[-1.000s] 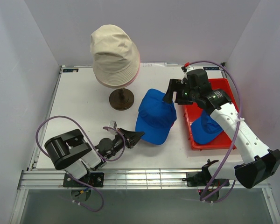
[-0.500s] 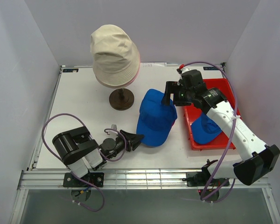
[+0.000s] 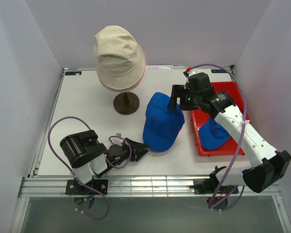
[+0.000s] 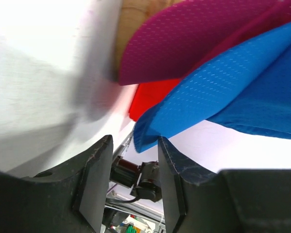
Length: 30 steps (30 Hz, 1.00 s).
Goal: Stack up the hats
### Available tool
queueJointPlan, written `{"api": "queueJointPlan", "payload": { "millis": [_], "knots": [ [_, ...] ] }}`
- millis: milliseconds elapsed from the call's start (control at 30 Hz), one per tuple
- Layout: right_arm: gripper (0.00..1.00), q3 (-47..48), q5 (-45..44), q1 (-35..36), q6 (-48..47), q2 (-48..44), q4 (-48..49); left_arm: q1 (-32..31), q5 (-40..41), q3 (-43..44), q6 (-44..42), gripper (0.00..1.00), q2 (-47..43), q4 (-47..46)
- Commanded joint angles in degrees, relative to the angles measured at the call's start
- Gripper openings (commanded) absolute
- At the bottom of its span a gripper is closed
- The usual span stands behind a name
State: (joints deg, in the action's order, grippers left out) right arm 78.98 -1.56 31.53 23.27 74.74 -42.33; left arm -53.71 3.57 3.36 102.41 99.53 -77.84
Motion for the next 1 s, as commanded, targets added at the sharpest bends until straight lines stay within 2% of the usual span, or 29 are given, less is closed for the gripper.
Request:
{"api": "queueJointPlan", "payload": {
  "millis": [0, 467, 633, 833, 933, 967],
  "knots": [
    [0.82, 2.49, -0.99, 0.29, -1.29, -0.47, -0.21, 0.28, -1.55, -16.63, 0.77, 0.53, 1.19, -18.92],
    [0.86, 5.39, -1.42, 0.29, -0.50, -2.93, -2.23, 0.28, -1.64, -16.98, 0.69, 0.57, -1.00, -18.84],
    [0.89, 7.76, -5.02, 0.20, 0.37, -4.16, -6.27, 0.28, -1.81, -17.68, -0.02, 0.57, -4.85, -17.79],
    [0.93, 7.07, -12.93, -1.99, 1.78, -6.88, -14.00, 0.28, -3.49, -17.68, -0.28, 0.57, -11.88, -9.80],
    [0.94, 5.49, -12.68, -5.59, 2.04, -8.55, -16.73, 0.28, -3.49, -17.51, 0.07, 0.55, -21.10, 0.38],
    [0.94, 4.18, -11.81, -8.12, 1.87, -9.25, -17.26, 0.28, -3.49, -17.59, 0.24, 0.55, -28.17, 7.89]
  ]
}}
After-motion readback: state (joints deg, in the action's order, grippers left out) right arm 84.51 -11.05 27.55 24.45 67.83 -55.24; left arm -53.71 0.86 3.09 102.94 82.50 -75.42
